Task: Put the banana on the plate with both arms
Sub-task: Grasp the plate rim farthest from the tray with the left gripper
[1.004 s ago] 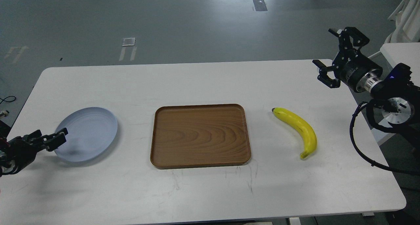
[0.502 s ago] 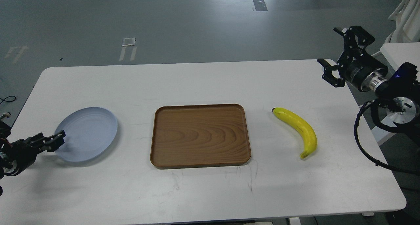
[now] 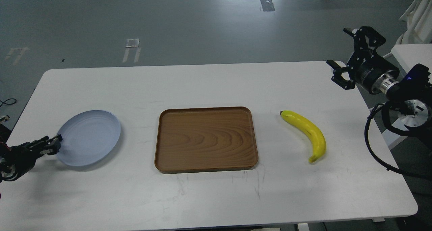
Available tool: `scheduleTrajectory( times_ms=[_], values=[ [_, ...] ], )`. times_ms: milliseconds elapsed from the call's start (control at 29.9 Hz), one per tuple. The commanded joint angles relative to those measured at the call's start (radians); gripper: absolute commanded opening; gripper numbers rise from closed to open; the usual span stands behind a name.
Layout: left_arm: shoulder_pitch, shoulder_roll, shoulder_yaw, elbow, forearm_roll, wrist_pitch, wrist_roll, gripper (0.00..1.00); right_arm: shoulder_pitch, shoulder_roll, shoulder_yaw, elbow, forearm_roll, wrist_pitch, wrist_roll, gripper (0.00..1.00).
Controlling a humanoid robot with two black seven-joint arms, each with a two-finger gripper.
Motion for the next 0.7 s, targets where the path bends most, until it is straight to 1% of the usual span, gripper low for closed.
scheduleTrajectory(
  times_ms=[0,33,67,100,134,669],
  values=[
    [-0.001,-0.003,0.000,0.000,0.001,0.000,0.000,0.23,0.000,-0.005,0.000,-0.001,0.000,0.000,0.000,1.00],
    [-0.001,-0.003,0.000,0.000,0.001,-0.002,0.000,0.18,0.000,-0.005,0.000,-0.001,0.000,0.000,0.001,1.00],
    [-0.001,-0.003,0.000,0.000,0.001,-0.002,0.000,0.08,0.000,-0.005,0.000,-0.001,0.000,0.000,0.000,1.00],
    [-0.001,-0.003,0.000,0.000,0.001,-0.002,0.000,0.03,0.000,-0.005,0.001,-0.001,0.000,0.000,0.001,1.00],
    [0.001,-0.001,0.000,0.000,0.001,0.000,0.000,0.00,0.000,-0.005,0.000,-0.001,0.000,0.000,0.001,1.00],
    [-0.021,0.000,-0.004,0.000,-0.001,0.006,-0.005,0.00,-0.001,-0.005,0.000,-0.002,0.000,-0.009,0.001,1.00]
  ],
)
